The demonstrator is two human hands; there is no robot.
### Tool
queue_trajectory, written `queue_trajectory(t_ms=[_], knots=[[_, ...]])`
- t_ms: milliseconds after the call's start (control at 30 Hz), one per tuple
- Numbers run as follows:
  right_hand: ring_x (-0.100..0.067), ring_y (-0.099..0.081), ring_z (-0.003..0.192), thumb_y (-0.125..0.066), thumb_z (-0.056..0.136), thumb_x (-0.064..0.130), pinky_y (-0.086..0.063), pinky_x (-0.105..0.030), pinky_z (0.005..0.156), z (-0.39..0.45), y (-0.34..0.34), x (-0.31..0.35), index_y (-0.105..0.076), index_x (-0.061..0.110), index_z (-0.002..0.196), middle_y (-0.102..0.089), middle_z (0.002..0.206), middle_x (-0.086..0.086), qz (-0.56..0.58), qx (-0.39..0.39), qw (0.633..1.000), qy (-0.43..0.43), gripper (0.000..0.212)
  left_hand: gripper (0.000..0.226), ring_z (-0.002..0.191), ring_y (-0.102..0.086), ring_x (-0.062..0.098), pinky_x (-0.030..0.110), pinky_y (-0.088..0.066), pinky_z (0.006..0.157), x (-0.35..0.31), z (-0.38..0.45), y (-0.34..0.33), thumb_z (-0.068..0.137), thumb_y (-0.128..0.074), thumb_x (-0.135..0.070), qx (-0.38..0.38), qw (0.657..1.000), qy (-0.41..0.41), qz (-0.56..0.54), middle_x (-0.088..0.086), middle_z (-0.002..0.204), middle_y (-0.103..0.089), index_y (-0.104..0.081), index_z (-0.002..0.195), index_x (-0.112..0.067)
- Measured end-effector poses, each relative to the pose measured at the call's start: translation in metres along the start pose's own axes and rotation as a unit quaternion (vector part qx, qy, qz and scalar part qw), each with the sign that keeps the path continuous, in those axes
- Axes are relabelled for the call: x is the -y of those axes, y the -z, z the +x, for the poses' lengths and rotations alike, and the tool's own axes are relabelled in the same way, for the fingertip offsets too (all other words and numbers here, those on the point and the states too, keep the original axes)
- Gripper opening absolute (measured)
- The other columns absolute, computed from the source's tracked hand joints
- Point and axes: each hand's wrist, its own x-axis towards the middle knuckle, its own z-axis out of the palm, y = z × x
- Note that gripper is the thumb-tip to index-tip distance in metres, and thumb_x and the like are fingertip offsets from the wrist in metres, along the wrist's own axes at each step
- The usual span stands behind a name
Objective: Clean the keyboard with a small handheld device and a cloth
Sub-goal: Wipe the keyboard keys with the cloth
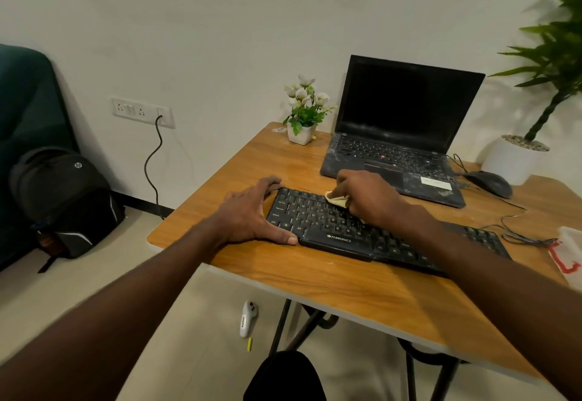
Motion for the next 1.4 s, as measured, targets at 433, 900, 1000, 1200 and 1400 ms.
queue_trajectory(t_ms=[433, 900, 1000, 1200, 1400], knots=[[-0.017, -0.061, 0.107, -0.069, 0.089, 0.001, -0.048, -0.033, 0.083, 0.01, 0.003, 0.013, -0.078, 0.027, 0.114, -0.07, 0.112, 0.004, 0.068, 0.021, 0.997, -0.012, 0.037, 0.146, 0.154, -0.037, 0.026, 0.052, -0.014, 0.129, 0.009, 0.005, -0.001, 0.045, -0.079, -0.097, 0.015, 1.0, -0.003, 0.01, -0.001, 0.169, -0.039, -0.009, 0.163, -0.049], [-0.028, -0.067, 0.106, -0.071, 0.088, 0.002, -0.059, -0.042, 0.088, 0.008, -0.008, 0.031, -0.074, 0.012, 0.117, -0.069, 0.115, -0.009, -0.015, -0.031, 0.997, -0.075, 0.031, 0.135, 0.15, -0.041, 0.024, 0.05, -0.017, 0.127, 0.005, 0.001, -0.002, 0.052, -0.089, -0.085, -0.005, 1.0, -0.014, -0.003, -0.005, 0.165, -0.045, -0.017, 0.16, -0.046], [-0.025, -0.066, 0.103, -0.072, 0.088, 0.004, -0.058, -0.037, 0.087, 0.004, -0.002, 0.03, -0.075, 0.014, 0.116, -0.07, 0.114, -0.005, -0.015, -0.01, 0.999, -0.05, 0.03, 0.134, 0.151, -0.04, 0.024, 0.051, -0.016, 0.128, 0.005, 0.002, -0.001, 0.053, -0.088, -0.085, 0.001, 1.0, -0.012, -0.005, -0.005, 0.165, -0.044, -0.017, 0.159, -0.048], [-0.024, -0.064, 0.108, -0.069, 0.09, 0.001, -0.054, -0.036, 0.089, -0.001, 0.002, 0.012, -0.074, 0.015, 0.122, -0.067, 0.115, -0.005, -0.013, -0.014, 0.998, -0.064, 0.034, 0.133, 0.151, -0.04, 0.025, 0.049, -0.017, 0.126, 0.004, -0.001, -0.001, 0.053, -0.089, -0.083, -0.004, 1.0, -0.01, -0.006, -0.005, 0.165, -0.044, -0.018, 0.16, -0.047], [-0.017, -0.059, 0.1, -0.07, 0.088, -0.001, -0.048, -0.03, 0.081, -0.023, 0.001, -0.003, -0.074, 0.02, 0.122, -0.063, 0.108, 0.004, 0.005, -0.022, 1.0, 0.001, 0.04, 0.131, 0.15, -0.04, 0.025, 0.047, -0.018, 0.124, 0.001, -0.002, 0.0, 0.055, -0.089, -0.08, -0.011, 1.0, -0.009, -0.009, -0.005, 0.164, -0.045, -0.019, 0.161, -0.045]])
